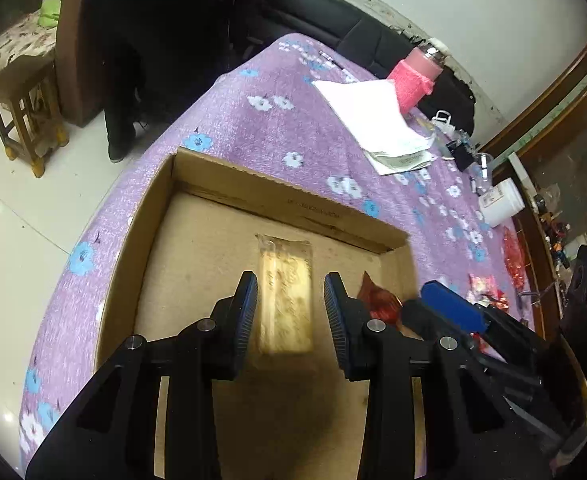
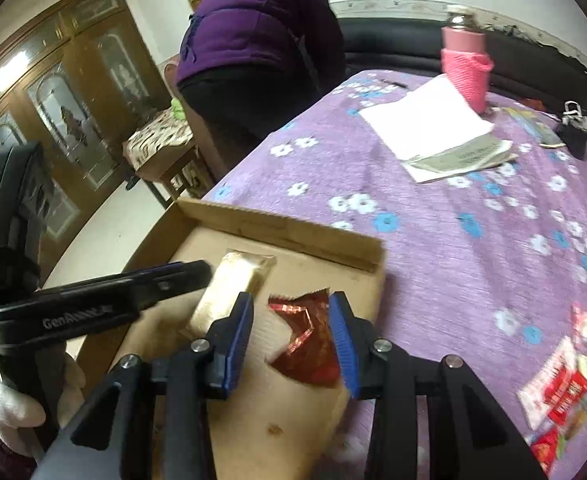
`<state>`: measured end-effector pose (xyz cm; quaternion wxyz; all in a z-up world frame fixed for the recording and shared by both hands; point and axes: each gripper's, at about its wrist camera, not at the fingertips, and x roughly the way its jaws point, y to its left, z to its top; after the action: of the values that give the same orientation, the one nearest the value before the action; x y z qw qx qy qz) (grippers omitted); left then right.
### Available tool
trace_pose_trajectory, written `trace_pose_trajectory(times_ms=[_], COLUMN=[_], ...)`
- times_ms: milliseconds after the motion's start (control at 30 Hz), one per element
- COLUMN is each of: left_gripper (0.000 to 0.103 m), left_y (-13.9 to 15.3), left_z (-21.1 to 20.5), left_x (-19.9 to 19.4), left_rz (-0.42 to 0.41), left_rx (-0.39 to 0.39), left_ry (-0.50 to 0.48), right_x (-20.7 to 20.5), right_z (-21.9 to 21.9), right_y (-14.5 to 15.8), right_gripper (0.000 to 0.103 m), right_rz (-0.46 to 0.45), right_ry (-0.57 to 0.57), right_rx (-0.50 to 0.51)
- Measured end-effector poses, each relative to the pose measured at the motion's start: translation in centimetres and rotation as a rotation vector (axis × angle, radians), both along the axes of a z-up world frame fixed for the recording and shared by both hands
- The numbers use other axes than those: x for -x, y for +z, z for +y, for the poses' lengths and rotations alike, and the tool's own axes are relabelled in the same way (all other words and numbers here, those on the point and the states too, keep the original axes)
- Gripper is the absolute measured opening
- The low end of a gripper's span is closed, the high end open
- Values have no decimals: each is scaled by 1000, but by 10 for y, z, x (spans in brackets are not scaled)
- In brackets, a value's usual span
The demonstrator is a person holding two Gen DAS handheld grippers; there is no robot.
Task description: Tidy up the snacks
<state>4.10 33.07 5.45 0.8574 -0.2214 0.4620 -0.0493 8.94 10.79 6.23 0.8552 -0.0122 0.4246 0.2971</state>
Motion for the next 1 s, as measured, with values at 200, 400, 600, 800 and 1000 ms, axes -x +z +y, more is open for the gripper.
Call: trace_pose_trajectory(times_ms=[200,400,600,800,1000], left_gripper=[33,33,33,49,73], left_y=[44,130,244,366,396], left_z=[-25,-63,-102,-130,-133], left_x=[44,113,184,210,203], left_rz=[-65,-233,-415,-536,-573], left_rx=[-5,6,-93,-362,-363], left_ry=[-28,-117,-207,-120,-55], right_x=[35,97,179,246,267], right_z=[-71,-179,-276,-312,-312], right_y=[32,103,225,367,392], right_gripper=[42,42,42,42,59], right_rz=[-1,-112,-324,-524,-535], right_ry=[-45,-154,-332,-477,-481], right_rx=[2,-15,-20,185,238])
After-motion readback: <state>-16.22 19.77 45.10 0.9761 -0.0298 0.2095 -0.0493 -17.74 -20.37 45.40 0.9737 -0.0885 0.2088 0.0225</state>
